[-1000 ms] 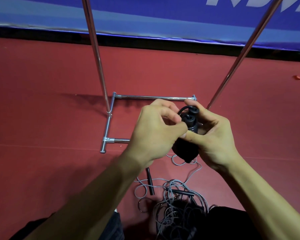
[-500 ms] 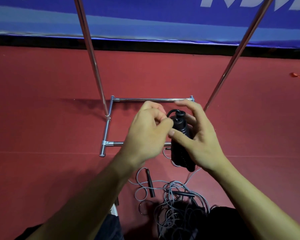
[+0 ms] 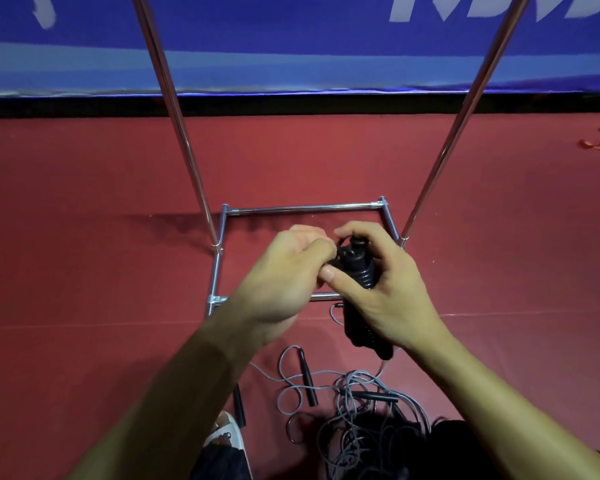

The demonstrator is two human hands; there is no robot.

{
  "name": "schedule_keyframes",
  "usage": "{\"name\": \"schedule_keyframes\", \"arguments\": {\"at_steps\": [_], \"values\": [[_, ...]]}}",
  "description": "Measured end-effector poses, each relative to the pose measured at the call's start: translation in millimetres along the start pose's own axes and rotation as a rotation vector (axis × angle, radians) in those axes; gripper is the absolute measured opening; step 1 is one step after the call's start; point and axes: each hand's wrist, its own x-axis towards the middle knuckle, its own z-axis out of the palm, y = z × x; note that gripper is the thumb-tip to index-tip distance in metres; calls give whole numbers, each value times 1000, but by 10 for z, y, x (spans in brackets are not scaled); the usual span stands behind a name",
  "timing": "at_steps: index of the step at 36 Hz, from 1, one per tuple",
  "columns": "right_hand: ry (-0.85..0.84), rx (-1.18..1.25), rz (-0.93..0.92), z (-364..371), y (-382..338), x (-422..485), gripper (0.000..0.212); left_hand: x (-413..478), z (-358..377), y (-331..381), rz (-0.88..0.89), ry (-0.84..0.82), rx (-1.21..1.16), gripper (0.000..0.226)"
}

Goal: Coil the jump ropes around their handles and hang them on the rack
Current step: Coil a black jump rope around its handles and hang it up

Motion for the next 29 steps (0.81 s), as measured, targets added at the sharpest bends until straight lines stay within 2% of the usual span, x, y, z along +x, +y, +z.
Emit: {"name": "schedule_keyframes", "arguments": {"at_steps": [5, 8, 11, 13, 16, 21, 25, 29], "values": [[-8, -109, -30, -1, 13, -1, 24, 25, 23, 27, -103, 49, -99, 6], [7, -135, -55, 42, 37, -8, 24, 22, 8, 49, -127, 91, -68, 7], [9, -195, -100, 65, 58, 2, 25, 51, -35, 58, -114, 80, -61, 27], [-2, -223, -120, 74, 70, 5, 22, 44, -60, 106, -100, 64, -93, 28], [-22, -167, -110, 81, 81, 9, 23, 29, -102, 146, -56, 24, -60, 15], [-36, 27, -18, 60, 97, 57, 25, 73, -113, 137, -76, -73, -91, 41], [-60, 328, 122, 44, 41, 67, 31, 113, -81, 154, -110, -74, -117, 34], [-53, 295, 111, 34, 9, 99, 31, 143, -122, 209, -200, -16, -247, 25]]}}
